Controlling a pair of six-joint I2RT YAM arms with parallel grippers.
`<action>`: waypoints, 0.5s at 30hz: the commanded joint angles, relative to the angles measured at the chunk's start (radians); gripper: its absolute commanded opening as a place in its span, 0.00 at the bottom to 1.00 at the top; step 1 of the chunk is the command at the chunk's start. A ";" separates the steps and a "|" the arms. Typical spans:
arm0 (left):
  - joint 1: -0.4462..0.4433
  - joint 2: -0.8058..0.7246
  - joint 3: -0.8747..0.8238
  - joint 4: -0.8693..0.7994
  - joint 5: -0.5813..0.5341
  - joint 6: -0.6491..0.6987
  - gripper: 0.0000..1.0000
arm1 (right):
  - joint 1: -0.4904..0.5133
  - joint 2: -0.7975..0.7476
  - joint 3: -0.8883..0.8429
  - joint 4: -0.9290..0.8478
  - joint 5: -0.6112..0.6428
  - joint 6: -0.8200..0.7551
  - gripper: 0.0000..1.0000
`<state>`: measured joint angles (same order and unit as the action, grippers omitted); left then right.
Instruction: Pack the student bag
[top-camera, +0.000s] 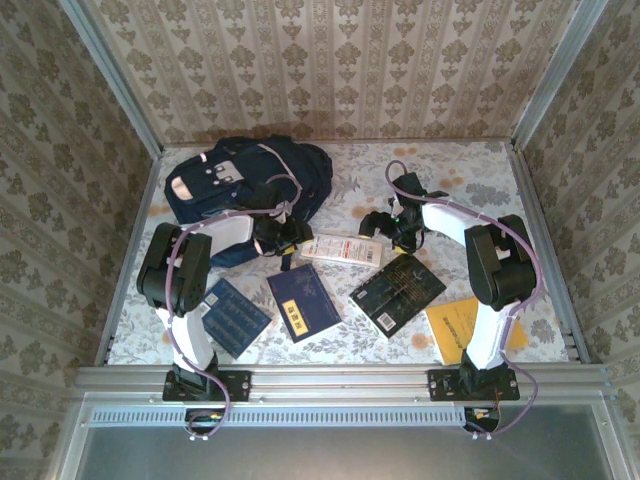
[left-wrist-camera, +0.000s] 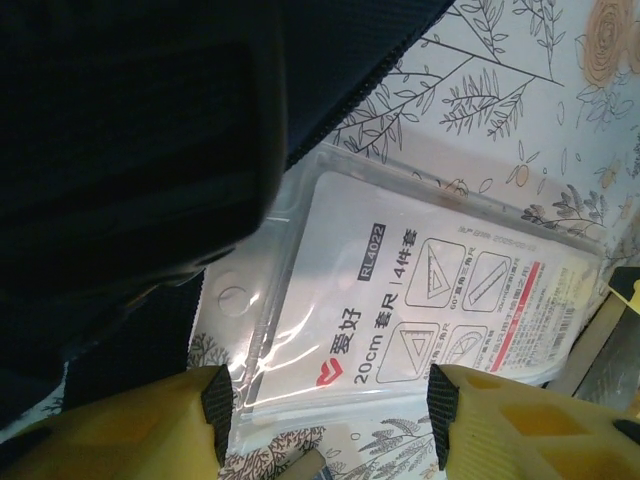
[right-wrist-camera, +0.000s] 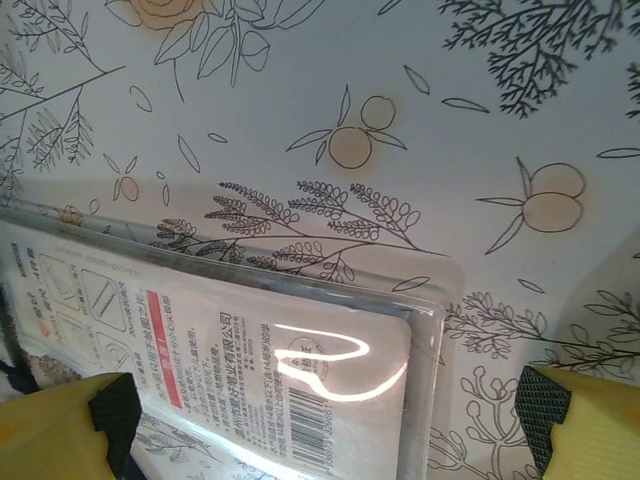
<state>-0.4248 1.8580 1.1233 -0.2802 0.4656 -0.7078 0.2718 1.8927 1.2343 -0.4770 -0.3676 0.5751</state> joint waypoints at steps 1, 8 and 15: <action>-0.014 0.039 -0.011 0.004 -0.018 -0.034 0.56 | 0.018 0.057 -0.010 -0.003 -0.162 0.011 0.99; -0.025 0.066 -0.017 0.031 0.007 -0.051 0.53 | 0.024 0.053 -0.048 0.122 -0.333 0.102 0.98; -0.025 0.072 -0.026 0.042 0.018 -0.055 0.50 | 0.025 0.015 -0.029 0.093 -0.288 0.106 0.95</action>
<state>-0.4370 1.8900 1.1233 -0.2455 0.4515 -0.7349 0.2733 1.9186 1.1950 -0.3470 -0.6373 0.6773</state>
